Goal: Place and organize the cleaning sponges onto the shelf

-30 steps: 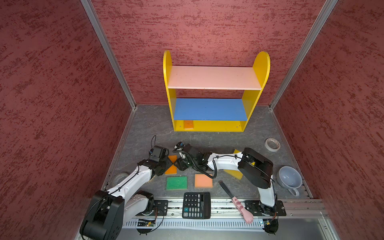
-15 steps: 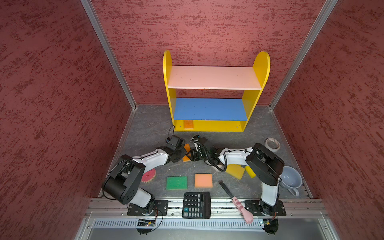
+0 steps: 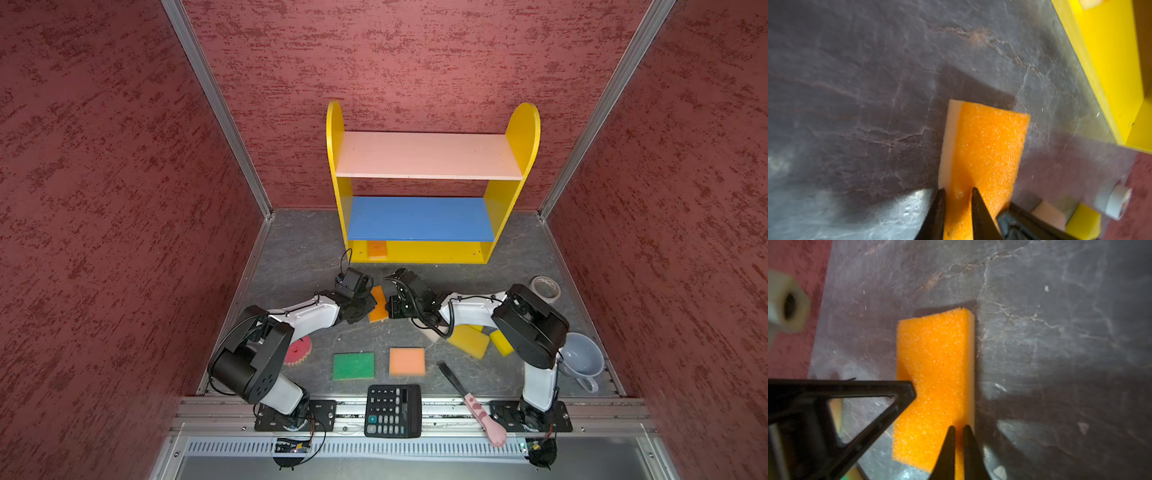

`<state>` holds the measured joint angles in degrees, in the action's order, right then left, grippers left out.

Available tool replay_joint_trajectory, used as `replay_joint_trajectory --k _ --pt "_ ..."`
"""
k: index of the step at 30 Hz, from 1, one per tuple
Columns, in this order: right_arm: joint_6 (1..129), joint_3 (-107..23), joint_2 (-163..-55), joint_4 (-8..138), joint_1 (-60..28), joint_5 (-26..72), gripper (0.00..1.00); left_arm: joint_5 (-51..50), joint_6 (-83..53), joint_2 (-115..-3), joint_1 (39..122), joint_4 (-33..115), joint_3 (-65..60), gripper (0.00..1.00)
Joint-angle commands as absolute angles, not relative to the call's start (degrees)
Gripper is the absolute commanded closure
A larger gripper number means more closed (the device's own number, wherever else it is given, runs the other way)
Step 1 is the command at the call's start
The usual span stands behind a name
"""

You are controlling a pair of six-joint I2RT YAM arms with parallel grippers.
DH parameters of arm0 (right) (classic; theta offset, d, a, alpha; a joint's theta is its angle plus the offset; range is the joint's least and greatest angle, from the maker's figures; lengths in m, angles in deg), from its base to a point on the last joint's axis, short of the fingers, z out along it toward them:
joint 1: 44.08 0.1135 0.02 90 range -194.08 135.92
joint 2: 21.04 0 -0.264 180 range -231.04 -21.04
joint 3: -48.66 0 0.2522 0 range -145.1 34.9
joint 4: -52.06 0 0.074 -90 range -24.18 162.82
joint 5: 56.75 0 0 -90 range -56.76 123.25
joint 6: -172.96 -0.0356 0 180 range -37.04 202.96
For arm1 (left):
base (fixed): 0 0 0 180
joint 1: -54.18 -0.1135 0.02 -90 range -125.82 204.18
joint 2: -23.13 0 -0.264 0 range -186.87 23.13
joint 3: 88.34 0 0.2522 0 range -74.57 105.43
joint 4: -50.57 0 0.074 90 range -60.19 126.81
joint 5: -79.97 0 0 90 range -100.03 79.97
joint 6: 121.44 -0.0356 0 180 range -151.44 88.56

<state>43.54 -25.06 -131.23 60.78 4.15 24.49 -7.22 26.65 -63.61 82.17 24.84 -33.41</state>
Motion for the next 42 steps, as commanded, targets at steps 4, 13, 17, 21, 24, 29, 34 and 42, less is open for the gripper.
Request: replay_joint_trajectory --k 4,13,17,21,24,29,34,42 --pt "45.56 -27.20 -129.51 61.34 2.80 28.36 1.00 -8.01 21.77 -55.54 78.19 21.84 -30.36 0.67" --pt "50.57 -24.96 -124.93 60.07 -3.77 37.08 1.00 -12.03 17.93 -44.72 73.33 17.71 -30.58 0.45" --pt "53.05 -25.36 -125.47 58.54 -6.37 41.36 1.00 -12.41 17.78 -42.27 72.19 17.44 -32.56 0.42" --pt "56.31 -27.76 -128.49 56.34 -7.46 45.77 1.00 -11.72 18.04 -42.50 71.93 17.74 -33.70 0.41" --pt "57.67 -30.22 -131.65 55.49 -8.03 47.58 1.00 -11.09 18.20 -43.39 71.87 16.90 -33.53 0.41" --pt "57.73 -32.87 -135.34 52.22 -8.58 49.49 1.00 -11.26 18.21 -43.50 71.80 16.31 -33.97 0.41" --pt "56.76 -36.20 -139.37 51.70 -8.87 51.07 0.98 -10.73 18.40 -43.75 71.81 16.73 -34.58 0.41" --pt "52.77 -34.80 -138.38 51.65 -9.01 52.44 0.70 -9.76 18.84 -44.26 71.93 17.02 -34.74 0.41"
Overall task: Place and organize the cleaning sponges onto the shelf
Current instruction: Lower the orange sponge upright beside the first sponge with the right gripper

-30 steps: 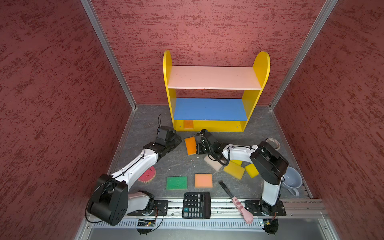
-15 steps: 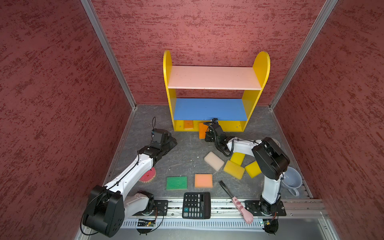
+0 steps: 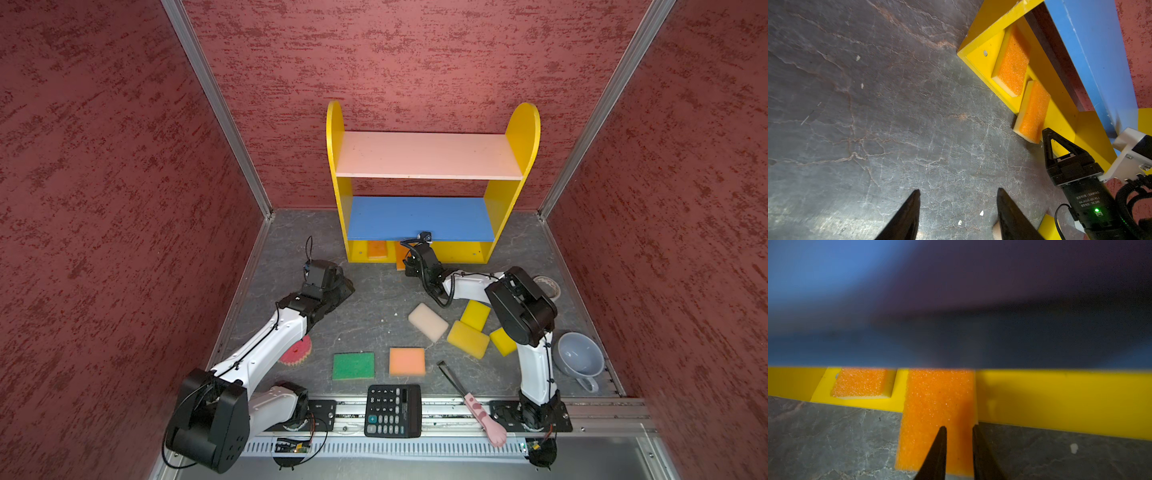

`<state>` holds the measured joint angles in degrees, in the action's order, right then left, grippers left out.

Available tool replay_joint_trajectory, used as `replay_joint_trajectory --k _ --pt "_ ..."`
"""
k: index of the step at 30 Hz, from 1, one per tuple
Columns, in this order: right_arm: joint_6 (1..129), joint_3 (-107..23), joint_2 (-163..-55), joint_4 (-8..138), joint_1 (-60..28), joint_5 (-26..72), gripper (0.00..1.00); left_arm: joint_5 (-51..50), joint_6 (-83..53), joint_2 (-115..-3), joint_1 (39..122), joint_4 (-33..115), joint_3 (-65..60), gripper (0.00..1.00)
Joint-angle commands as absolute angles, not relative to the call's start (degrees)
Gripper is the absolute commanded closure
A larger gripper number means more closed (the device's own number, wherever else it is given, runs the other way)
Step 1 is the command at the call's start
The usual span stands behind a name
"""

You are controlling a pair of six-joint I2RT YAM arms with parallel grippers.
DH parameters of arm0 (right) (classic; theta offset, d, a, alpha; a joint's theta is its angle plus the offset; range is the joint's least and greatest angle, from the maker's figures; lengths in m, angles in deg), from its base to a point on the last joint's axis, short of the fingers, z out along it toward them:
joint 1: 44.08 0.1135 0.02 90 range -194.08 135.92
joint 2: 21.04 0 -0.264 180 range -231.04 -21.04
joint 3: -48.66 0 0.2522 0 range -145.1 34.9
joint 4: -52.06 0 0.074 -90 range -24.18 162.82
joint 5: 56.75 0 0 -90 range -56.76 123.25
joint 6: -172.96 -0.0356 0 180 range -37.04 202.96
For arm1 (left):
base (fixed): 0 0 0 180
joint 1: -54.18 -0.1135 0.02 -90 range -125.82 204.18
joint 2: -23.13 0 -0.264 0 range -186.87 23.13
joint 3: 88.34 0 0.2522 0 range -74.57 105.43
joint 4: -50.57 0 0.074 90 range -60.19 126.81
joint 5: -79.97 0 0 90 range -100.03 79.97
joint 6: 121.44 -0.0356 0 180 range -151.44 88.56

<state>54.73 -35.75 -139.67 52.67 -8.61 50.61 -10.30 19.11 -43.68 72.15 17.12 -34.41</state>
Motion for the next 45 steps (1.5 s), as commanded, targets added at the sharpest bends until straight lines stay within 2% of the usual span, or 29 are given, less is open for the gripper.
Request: replay_joint_trajectory --k 1,8,14,19,23,32,38,45 --pt "52.52 -33.79 -137.43 51.17 -9.01 52.41 0.67 -9.30 18.93 -44.43 71.98 17.56 -34.96 0.41" --pt "48.35 -23.19 -128.72 45.92 -8.51 47.85 0.61 -7.49 18.26 -46.34 71.97 18.06 -34.91 0.41" --pt "46.42 -17.86 -126.66 41.92 -7.00 41.10 0.65 -7.32 18.48 -46.14 72.02 18.23 -34.67 0.41" --pt "47.33 -18.71 -127.61 40.81 -7.29 39.39 0.45 -6.75 17.91 -47.30 72.00 18.35 -34.07 0.36" --pt "45.12 -19.85 -129.37 38.27 -9.65 35.91 0.39 -5.81 18.21 -47.47 72.16 19.06 -34.49 0.35" --pt "34.47 -19.70 -134.77 29.27 -15.28 26.31 0.37 -6.32 18.08 -45.67 72.09 18.17 -35.84 0.34" --pt "30.07 -19.62 -137.73 25.48 -15.95 24.60 0.37 -6.38 18.21 -45.69 72.08 18.04 -35.99 0.34" --pt "24.57 -19.97 -141.52 21.49 -16.73 24.10 0.46 -6.43 18.22 -45.78 72.10 17.91 -35.99 0.34"
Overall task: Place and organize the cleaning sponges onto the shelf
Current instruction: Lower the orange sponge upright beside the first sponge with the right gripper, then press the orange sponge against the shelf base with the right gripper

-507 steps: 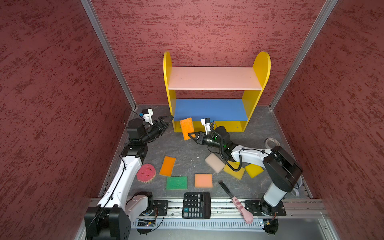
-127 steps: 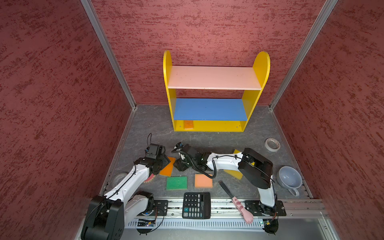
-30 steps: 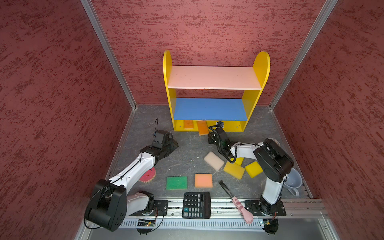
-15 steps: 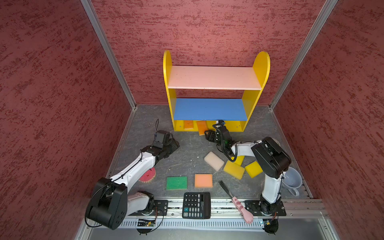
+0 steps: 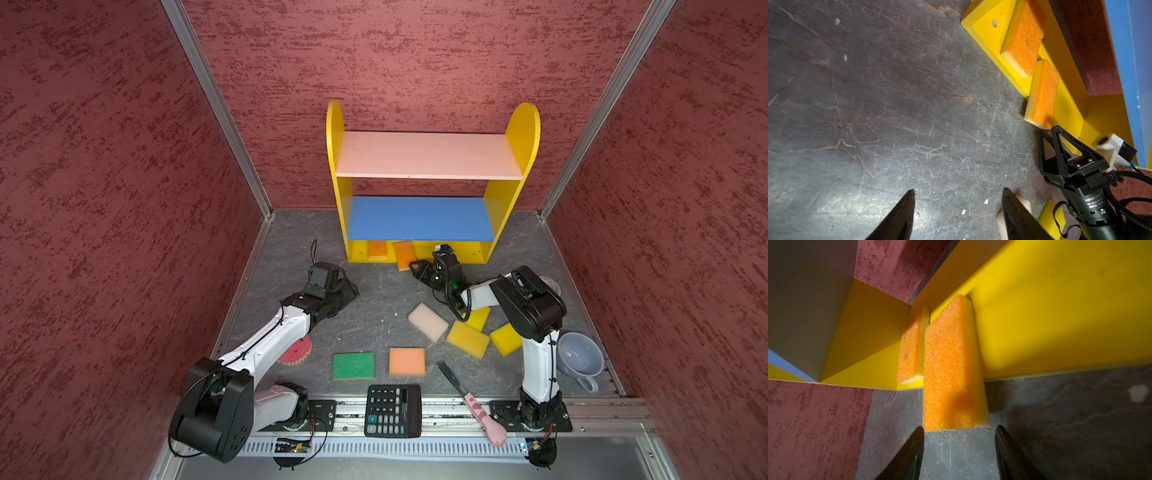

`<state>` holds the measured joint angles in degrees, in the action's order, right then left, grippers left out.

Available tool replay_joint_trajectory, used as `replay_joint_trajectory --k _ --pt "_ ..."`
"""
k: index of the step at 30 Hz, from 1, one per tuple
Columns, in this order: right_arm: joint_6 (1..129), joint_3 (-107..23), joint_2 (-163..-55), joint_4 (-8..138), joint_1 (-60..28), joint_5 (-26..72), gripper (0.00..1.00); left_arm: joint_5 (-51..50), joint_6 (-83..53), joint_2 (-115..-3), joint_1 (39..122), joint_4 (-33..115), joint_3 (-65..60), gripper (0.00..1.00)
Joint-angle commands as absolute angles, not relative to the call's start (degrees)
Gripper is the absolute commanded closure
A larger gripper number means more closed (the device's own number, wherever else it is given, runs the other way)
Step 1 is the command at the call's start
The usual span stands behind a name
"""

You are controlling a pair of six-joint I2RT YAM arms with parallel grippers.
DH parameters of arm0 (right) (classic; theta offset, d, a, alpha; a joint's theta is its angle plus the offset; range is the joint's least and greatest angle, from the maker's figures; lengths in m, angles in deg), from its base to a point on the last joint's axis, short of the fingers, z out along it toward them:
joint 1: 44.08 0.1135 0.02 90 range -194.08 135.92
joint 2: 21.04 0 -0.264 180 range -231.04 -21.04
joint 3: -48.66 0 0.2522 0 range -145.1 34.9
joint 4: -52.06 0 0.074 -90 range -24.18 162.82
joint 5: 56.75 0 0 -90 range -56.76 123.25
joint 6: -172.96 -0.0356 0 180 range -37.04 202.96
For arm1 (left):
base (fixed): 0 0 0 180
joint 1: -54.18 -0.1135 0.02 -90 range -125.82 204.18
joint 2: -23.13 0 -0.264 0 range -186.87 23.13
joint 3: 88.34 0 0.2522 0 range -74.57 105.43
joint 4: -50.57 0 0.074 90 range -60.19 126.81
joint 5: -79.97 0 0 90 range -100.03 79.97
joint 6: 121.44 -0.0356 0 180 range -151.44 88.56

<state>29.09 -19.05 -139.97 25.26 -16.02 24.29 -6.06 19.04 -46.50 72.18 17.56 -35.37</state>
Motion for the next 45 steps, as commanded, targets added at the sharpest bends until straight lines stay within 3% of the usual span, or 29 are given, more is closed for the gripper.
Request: replay_joint_trajectory --k 1,12,22,35,45 --pt "23.82 -19.90 -141.98 20.75 -16.89 24.03 0.48 -6.47 18.28 -45.81 72.10 17.91 -35.99 0.34" --pt "15.82 -18.61 -147.07 12.42 -17.36 26.17 0.68 -6.27 18.39 -45.65 72.19 17.43 -35.66 0.33" --pt "10.92 -17.70 -149.38 6.82 -17.36 26.99 1.00 -6.87 18.41 -44.73 72.08 16.77 -36.00 0.33" --pt "2.99 -12.03 -145.89 -1.02 -17.05 35.08 1.00 -6.60 18.48 -45.08 72.03 17.05 -35.98 0.33" --pt "-2.02 -15.85 -145.05 4.22 -14.69 43.10 1.00 -6.28 18.65 -45.60 72.26 17.31 -35.99 0.33"
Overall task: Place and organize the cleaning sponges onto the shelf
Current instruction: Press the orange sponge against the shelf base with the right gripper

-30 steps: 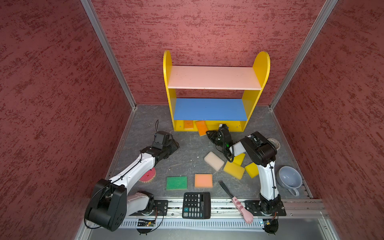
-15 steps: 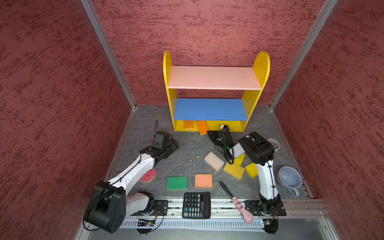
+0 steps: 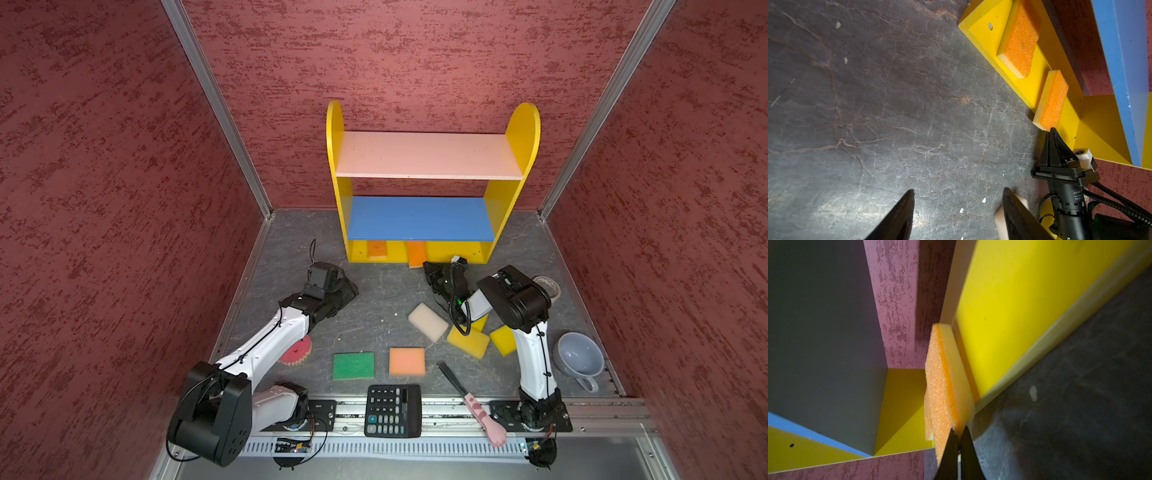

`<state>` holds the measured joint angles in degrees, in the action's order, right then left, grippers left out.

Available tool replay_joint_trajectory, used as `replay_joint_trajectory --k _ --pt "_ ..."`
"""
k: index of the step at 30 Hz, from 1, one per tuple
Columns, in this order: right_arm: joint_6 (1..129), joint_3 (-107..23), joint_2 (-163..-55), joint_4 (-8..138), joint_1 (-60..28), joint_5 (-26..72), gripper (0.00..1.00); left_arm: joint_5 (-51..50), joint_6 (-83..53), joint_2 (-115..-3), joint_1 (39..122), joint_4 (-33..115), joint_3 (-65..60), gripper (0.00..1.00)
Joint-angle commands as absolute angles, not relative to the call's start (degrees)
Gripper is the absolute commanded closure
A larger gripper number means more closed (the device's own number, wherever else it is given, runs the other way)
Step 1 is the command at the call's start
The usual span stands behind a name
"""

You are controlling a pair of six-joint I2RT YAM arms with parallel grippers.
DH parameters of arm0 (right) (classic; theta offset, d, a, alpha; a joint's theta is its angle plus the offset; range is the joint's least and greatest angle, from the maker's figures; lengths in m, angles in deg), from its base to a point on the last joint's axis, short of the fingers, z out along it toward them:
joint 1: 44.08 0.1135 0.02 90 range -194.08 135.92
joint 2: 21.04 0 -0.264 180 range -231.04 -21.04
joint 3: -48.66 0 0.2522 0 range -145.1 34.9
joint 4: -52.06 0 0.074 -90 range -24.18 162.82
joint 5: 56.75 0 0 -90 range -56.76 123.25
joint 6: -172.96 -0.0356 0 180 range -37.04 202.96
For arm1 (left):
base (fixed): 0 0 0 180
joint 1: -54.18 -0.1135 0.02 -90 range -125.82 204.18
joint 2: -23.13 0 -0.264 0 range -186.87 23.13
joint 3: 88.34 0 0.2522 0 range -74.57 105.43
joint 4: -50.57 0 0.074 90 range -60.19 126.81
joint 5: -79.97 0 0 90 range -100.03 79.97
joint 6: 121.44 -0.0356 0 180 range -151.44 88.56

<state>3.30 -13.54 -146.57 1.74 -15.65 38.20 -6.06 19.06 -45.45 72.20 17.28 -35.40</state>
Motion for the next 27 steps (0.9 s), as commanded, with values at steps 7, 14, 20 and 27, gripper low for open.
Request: replay_joint_trajectory --k 7,14,20,27 --pt "-4.12 -21.21 -147.15 6.29 -13.41 45.57 1.00 -6.08 18.48 -45.18 72.22 16.82 -35.82 0.33" --pt "-4.88 -24.16 -147.91 12.27 -12.16 47.61 1.00 -6.68 18.39 -43.62 72.19 15.75 -36.24 0.33" --pt "-5.85 -24.16 -147.98 14.84 -11.47 48.49 1.00 -6.71 18.25 -42.79 72.02 15.48 -36.52 0.32" --pt "-5.66 -24.44 -147.88 17.36 -10.85 49.74 0.94 -6.52 18.22 -42.71 71.93 15.60 -36.84 0.32"
